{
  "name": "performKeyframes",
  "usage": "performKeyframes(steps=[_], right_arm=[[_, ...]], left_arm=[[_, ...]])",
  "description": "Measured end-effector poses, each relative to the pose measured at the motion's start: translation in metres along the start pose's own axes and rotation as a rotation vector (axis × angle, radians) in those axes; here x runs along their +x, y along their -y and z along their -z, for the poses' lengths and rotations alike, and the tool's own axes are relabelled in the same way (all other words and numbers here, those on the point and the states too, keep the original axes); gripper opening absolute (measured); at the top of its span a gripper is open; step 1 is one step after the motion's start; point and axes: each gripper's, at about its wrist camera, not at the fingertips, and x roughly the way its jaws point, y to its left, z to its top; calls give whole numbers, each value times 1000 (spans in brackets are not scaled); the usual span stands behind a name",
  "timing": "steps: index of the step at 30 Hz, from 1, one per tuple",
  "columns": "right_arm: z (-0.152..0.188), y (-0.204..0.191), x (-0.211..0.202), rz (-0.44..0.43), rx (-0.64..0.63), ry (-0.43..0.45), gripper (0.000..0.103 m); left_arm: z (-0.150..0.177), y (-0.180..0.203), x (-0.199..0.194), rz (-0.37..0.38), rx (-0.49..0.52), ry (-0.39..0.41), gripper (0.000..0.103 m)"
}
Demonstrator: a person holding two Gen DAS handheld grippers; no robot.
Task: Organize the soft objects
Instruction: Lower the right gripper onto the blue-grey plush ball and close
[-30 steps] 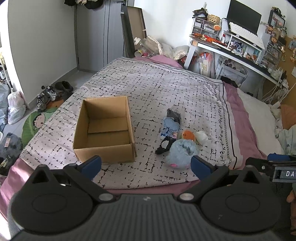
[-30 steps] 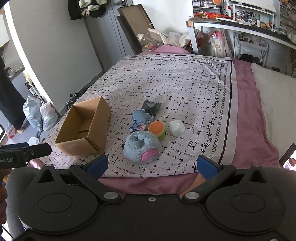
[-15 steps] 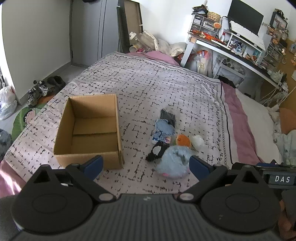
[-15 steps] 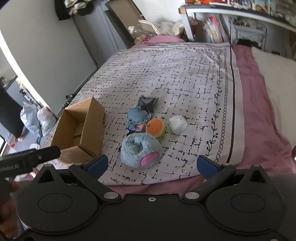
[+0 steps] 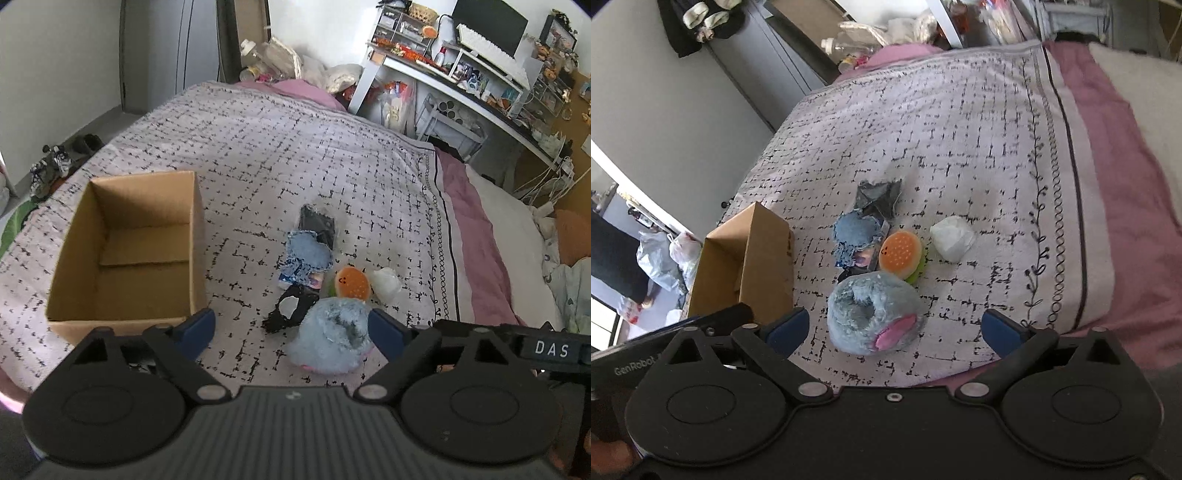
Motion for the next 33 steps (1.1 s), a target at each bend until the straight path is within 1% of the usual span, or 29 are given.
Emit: performKeyframes(steps=[1, 3, 4, 6, 7, 9, 10, 13, 14, 15, 18, 21, 26, 27, 28, 29, 30, 31, 33], right_arm=[[-1, 1, 5, -11, 9, -13, 90], [-2, 2, 14, -32, 22, -38, 83], [-2, 2, 18, -30, 24, -45, 81], [-3, 1, 26, -17, 27, -56, 71], [-4, 2, 30, -18, 34, -65, 69], [-5, 5, 38, -40, 66, -91, 59], [-6, 7, 41, -44, 79, -100, 57], [-8, 12, 50, -54, 110, -120, 56], [-9, 13, 53, -59, 117, -126, 55], [-10, 14, 56, -66, 126, -134, 53], [-11, 17, 65, -75, 142, -155, 45], [-13, 22, 74, -84, 167, -180, 43], [-15, 27, 87, -75, 203, -211, 43], [-15, 27, 90, -72, 202, -218, 41], [-15, 26, 93, -70, 201, -224, 37], [-15, 25, 96, -71, 200, -230, 35], [-15, 25, 100, -70, 203, -242, 29], [-14, 25, 102, -73, 206, -249, 24], [-13, 22, 103, -69, 192, -240, 23]], left_arm=[[0, -1, 5, 5, -4, -7, 84], [-1, -2, 14, 16, -14, -26, 74], [-2, -3, 18, 22, -22, -36, 72], [-2, -5, 26, 32, -39, -51, 67], [-2, -6, 31, 37, -48, -59, 66], [-2, -7, 41, 48, -65, -81, 63], [-2, -8, 45, 57, -72, -92, 63], [-2, -7, 59, 74, -77, -118, 59], [-2, -6, 63, 79, -78, -126, 57], [-2, -6, 68, 84, -81, -136, 54], [-1, -5, 81, 106, -99, -166, 50], [0, -4, 93, 110, -110, -186, 50], [3, -8, 110, 112, -148, -217, 50], [3, -9, 113, 115, -155, -220, 50], [4, -10, 115, 120, -165, -227, 50], [5, -11, 118, 123, -177, -234, 45], [6, -12, 120, 133, -189, -241, 37], [7, -13, 122, 152, -209, -249, 34], [6, -14, 122, 166, -234, -252, 28]])
